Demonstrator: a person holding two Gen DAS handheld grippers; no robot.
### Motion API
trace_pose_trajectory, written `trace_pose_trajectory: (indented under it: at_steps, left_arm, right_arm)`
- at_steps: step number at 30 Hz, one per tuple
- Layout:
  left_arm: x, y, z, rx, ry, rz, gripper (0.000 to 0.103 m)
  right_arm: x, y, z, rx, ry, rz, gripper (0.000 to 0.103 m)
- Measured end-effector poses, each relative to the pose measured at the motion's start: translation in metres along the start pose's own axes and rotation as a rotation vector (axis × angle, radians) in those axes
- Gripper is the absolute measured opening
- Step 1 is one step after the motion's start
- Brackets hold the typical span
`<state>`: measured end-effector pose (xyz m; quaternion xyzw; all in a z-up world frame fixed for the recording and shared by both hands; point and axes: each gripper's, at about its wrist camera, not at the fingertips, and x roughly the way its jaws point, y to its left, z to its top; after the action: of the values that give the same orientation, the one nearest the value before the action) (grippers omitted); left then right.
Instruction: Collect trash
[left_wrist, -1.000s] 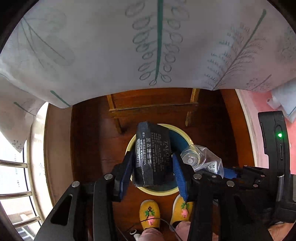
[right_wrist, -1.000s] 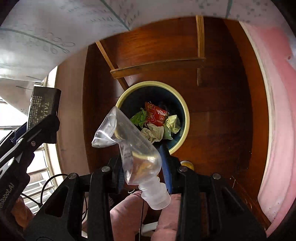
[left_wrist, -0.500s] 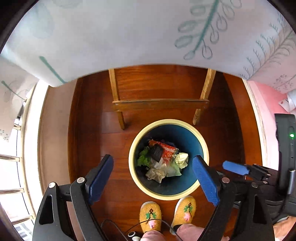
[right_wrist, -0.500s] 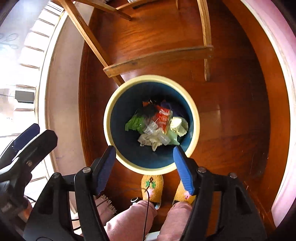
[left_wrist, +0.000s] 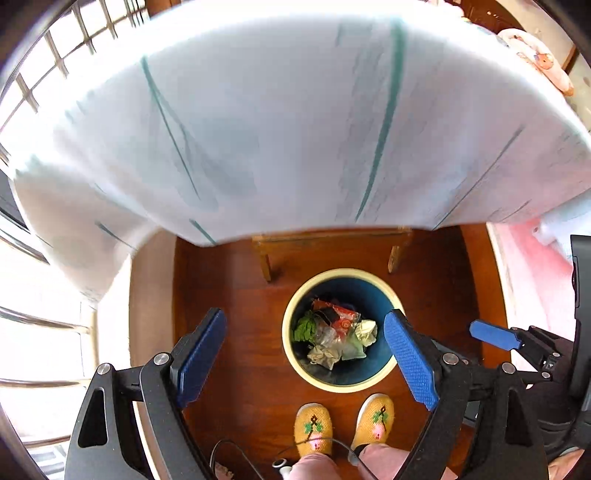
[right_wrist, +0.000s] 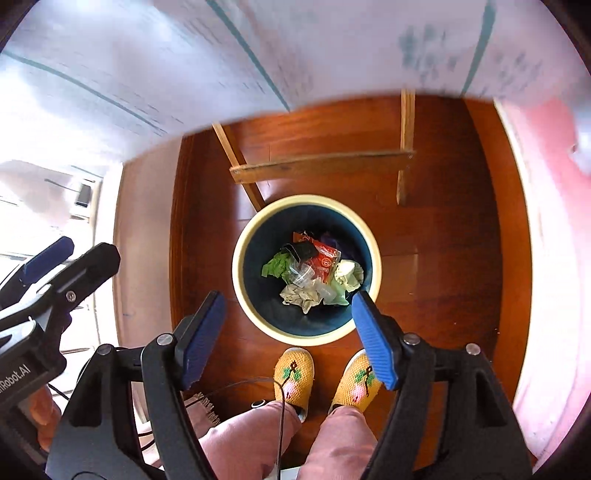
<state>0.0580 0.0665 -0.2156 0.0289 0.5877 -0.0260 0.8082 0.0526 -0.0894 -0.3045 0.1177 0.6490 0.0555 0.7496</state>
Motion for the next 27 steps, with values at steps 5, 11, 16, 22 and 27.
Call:
trace_pose_trajectory:
  at_steps: [5, 11, 16, 22, 27]
  left_arm:
    - [-0.062, 0.0, 0.021, 0.003, -0.036, -0.01, 0.088]
    - [-0.137, -0.002, 0.05, 0.009, -0.111, -0.014, 0.088]
    - [-0.189, -0.007, 0.071, 0.034, -0.156, -0.016, 0.088]
    - [-0.247, -0.015, 0.091, 0.07, -0.211, -0.007, 0.088]
    - [-0.286, -0.019, 0.108, 0.088, -0.264, 0.0, 0.088]
  right_arm:
    - [-0.065, 0.016, 0.007, -0.037, -0.042, -0.015, 0.069]
    - [-0.149, 0.03, 0.016, -0.048, -0.118, -0.017, 0.07]
    - [-0.211, 0.039, 0.024, -0.033, -0.157, -0.008, 0.07]
    - [-0.283, 0.049, 0.035, -0.021, -0.23, 0.009, 0.07]
    - [-0.336, 0.055, 0.05, -0.014, -0.305, 0.005, 0.07]
